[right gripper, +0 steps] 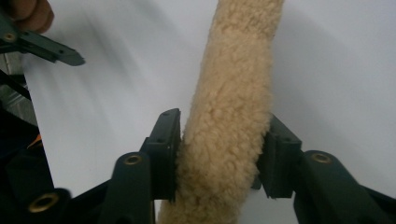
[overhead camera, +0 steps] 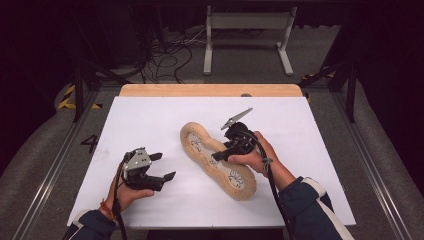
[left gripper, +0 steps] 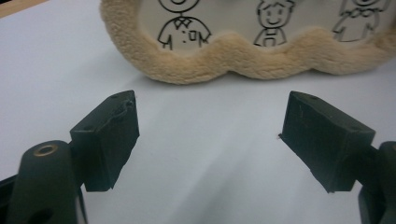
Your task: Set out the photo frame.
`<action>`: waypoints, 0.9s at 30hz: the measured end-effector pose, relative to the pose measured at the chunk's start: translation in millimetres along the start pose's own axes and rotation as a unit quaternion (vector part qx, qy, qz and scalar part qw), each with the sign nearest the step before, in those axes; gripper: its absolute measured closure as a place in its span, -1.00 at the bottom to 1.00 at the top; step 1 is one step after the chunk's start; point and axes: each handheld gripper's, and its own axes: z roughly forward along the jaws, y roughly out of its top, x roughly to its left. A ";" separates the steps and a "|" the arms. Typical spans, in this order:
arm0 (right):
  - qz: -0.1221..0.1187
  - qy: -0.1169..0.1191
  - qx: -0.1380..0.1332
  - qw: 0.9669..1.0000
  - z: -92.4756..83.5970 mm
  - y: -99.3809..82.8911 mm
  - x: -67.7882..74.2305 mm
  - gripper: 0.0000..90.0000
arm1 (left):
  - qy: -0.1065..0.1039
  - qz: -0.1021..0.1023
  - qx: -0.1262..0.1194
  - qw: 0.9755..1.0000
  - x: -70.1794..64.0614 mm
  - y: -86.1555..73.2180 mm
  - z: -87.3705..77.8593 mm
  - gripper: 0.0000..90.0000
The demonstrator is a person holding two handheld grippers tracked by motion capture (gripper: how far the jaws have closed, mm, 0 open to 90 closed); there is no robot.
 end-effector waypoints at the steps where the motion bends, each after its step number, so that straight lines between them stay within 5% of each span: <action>1: 0.000 0.000 0.000 1.000 0.0 0.0 0.0 0.06 | 0.002 -0.002 -0.002 1.000 2.1 1.5 2.6 -0.58; 4: -0.009 -0.017 -0.012 1.000 -7.3 -6.0 4.4 0.02 | 0.017 0.001 -0.006 1.000 9.6 8.2 12.7 -0.57; 12: -0.009 -0.048 -0.076 0.996 -28.9 -36.7 10.4 -0.14 | 0.003 -0.010 -0.014 1.000 27.4 22.6 35.6 -0.58; 19: -0.023 -0.087 -0.162 0.983 -54.7 -77.4 23.4 -0.17 | 0.022 -0.029 -0.015 0.999 41.6 31.0 54.8 -0.65; 23: -0.013 -0.099 -0.189 0.977 -64.6 -100.2 30.5 -0.17 | 0.052 -0.027 -0.020 0.998 46.9 33.1 63.8 -0.62; 27: 0.002 -0.097 -0.204 0.974 -64.2 -124.0 37.8 -0.17 | 0.053 -0.027 -0.004 0.998 49.9 34.0 77.0 -0.61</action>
